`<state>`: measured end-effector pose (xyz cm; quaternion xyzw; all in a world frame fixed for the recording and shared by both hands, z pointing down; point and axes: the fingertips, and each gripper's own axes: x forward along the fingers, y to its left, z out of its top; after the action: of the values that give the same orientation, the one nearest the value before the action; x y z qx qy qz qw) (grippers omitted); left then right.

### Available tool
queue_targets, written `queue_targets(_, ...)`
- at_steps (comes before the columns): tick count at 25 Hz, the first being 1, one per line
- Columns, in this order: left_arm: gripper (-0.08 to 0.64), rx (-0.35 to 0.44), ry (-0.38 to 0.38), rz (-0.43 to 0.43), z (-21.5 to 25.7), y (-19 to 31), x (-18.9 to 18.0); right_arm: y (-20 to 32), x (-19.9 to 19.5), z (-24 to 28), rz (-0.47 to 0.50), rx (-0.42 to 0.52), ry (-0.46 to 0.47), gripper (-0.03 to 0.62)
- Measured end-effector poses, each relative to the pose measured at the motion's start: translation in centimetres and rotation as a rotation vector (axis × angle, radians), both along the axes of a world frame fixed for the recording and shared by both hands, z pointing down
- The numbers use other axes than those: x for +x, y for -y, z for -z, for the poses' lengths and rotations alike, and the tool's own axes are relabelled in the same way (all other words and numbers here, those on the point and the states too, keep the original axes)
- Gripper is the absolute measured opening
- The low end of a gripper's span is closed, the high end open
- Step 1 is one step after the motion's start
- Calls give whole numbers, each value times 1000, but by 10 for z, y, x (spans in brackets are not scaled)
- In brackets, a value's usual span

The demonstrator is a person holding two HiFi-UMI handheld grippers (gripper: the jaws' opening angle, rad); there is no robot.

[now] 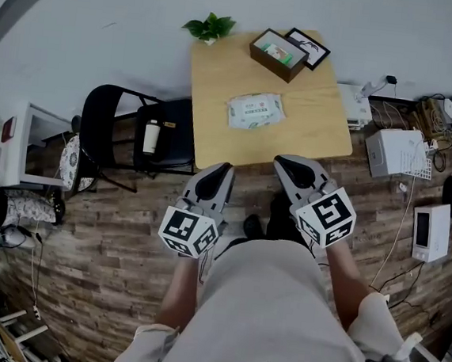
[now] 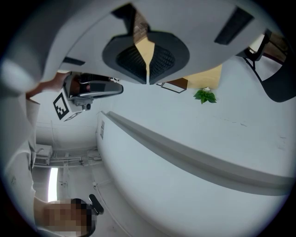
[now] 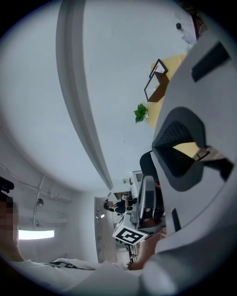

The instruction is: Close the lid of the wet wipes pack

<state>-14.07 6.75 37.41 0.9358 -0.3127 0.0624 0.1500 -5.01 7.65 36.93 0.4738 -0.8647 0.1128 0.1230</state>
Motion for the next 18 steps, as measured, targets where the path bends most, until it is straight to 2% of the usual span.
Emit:
queue_targets(9,8,6,9,-13,15,-4,-1,-5,13,23,-43,27,101,-2)
queue_targets(18,6,15,10,-23,21,-7,-2,-9,12,25,-43,38,89,-2)
